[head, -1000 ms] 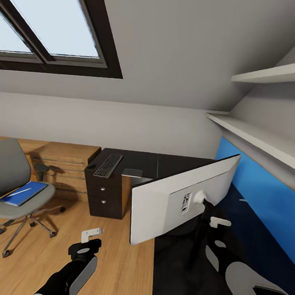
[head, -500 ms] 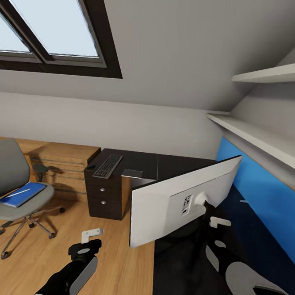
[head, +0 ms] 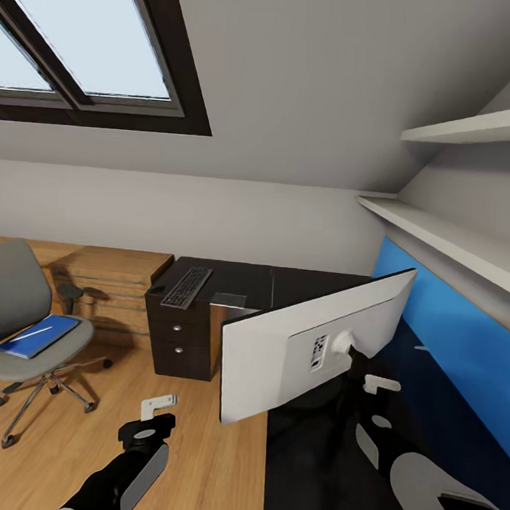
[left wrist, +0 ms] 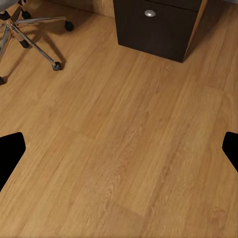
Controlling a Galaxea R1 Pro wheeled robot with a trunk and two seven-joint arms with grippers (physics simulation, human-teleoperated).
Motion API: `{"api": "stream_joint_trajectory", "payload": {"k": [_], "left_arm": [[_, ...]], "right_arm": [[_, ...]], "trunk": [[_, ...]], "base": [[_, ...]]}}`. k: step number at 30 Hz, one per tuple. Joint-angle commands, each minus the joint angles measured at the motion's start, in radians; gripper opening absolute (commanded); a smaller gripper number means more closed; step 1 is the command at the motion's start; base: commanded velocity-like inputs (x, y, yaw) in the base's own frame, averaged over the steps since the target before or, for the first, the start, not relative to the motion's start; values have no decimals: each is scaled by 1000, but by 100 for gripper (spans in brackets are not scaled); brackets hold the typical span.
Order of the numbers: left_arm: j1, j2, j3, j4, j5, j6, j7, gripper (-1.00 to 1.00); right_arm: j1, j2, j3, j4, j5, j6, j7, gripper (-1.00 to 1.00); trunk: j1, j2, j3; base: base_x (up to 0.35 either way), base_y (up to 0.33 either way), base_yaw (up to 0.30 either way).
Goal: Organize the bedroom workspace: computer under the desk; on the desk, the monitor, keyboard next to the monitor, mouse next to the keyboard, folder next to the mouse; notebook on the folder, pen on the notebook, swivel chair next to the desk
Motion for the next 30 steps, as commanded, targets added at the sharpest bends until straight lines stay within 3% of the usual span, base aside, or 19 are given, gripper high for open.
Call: {"api": "stream_joint_trajectory", "payload": {"k": [1,17,30], "left_arm": [[-1,1,-4,-1,5,4,7,100],[-1,2,-3,-1,5,1,7,100],[-1,6,-1,-1,6,0,6,100]], "right_arm": [[-1,0,4,2,-5,-4,6,-100],[-1,0,4,2,-5,-4,6,-100],[-1,0,5,1,-4,-4,6,-100]], "trunk": [[1,-2,-2],[1,-2,-2],[1,-2,-2]], "base": [[0,0,0],[-31,-16,0],[-92,-277,0]]}}
